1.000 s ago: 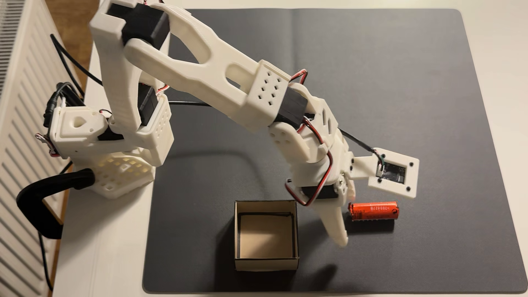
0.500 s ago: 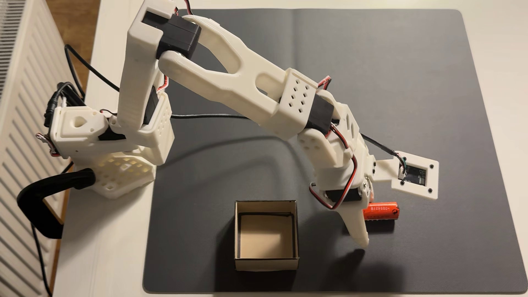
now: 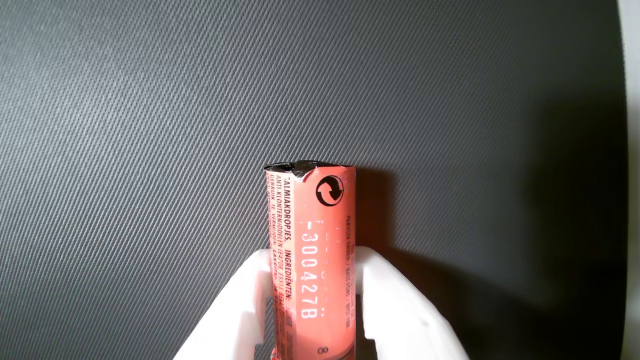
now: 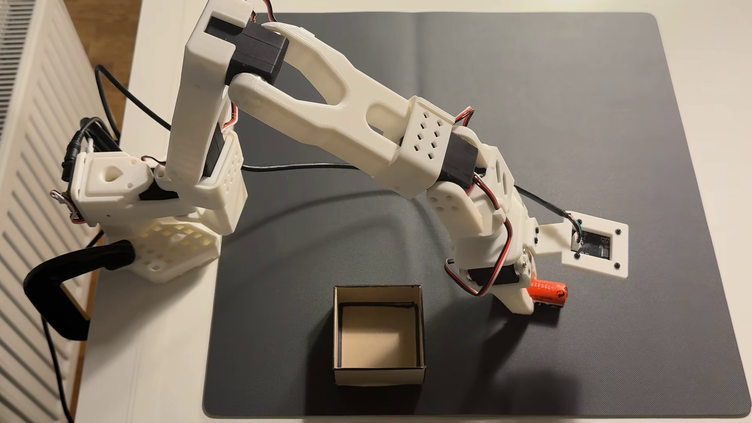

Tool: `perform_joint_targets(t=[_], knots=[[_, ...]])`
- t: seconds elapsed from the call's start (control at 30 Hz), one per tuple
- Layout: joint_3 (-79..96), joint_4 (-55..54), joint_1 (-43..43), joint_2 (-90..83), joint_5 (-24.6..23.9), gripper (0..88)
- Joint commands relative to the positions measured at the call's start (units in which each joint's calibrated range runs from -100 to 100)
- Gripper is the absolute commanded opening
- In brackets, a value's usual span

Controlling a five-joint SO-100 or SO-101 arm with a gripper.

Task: Pick the red object and place it in the box

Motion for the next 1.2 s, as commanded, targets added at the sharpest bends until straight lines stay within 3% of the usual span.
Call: perform_joint_targets(t=[0.0, 0.53, 0.7, 1.17], knots=[[-1.0, 4.3, -0.4, -0.7, -0.1, 1.4], [-0.5, 25.2, -1.9, -31.3, 0.4, 2.0], [0.1, 32.2, 0.2, -39.1, 3.8, 2.3], [26.4, 24.1, 13.1, -60.4, 9.8, 2.3]])
